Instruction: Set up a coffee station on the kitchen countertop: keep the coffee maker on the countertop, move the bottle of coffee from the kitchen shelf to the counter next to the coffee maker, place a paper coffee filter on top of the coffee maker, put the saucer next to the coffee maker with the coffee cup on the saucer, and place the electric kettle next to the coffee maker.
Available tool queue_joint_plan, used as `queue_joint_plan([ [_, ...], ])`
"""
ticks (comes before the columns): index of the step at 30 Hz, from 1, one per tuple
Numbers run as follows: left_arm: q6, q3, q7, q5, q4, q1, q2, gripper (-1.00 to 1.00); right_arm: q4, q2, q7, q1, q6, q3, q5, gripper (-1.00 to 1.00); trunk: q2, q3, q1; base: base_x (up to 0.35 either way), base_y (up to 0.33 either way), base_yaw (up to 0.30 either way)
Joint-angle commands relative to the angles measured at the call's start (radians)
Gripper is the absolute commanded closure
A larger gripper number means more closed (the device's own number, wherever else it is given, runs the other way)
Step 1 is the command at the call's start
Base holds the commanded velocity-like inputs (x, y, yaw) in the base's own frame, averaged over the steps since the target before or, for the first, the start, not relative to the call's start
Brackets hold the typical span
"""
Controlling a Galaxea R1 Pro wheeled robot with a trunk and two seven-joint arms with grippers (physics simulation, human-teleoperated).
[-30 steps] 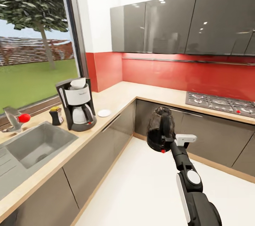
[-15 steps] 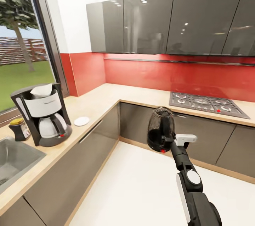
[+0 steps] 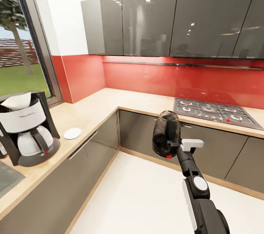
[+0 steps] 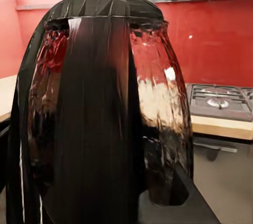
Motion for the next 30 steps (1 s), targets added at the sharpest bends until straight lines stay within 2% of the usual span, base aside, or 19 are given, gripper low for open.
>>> queue_joint_plan([
  [1, -0.003, -0.009, 0.002, 0.007, 0.001, -0.001, 0.0, -1.0, -0.001, 0.001, 0.005, -0.001, -0.001, -0.003, 0.009, 1.0, -0.002, -0.002, 0.001, 0.305, -0.186, 0.0],
  [13, -0.004, -0.009, 0.002, 0.007, 0.001, -0.001, 0.001, -1.0, -0.002, 0.001, 0.005, 0.001, -0.017, -0.003, 0.008, 1.0, -0.002, -0.002, 0.001, 0.305, -0.188, 0.0],
  [17, -0.004, -0.01, 0.002, 0.007, 0.002, -0.001, 0.002, -1.0, -0.001, 0.001, 0.005, 0.002, -0.049, -0.003, 0.009, 1.0, -0.002, -0.002, 0.001, 0.305, -0.188, 0.0],
  [30, -0.004, -0.009, 0.002, 0.009, 0.002, -0.001, 0.004, -1.0, -0.002, 0.001, 0.005, 0.002, -0.053, -0.003, 0.009, 1.0, -0.002, -0.002, 0.001, 0.297, -0.197, 0.0],
])
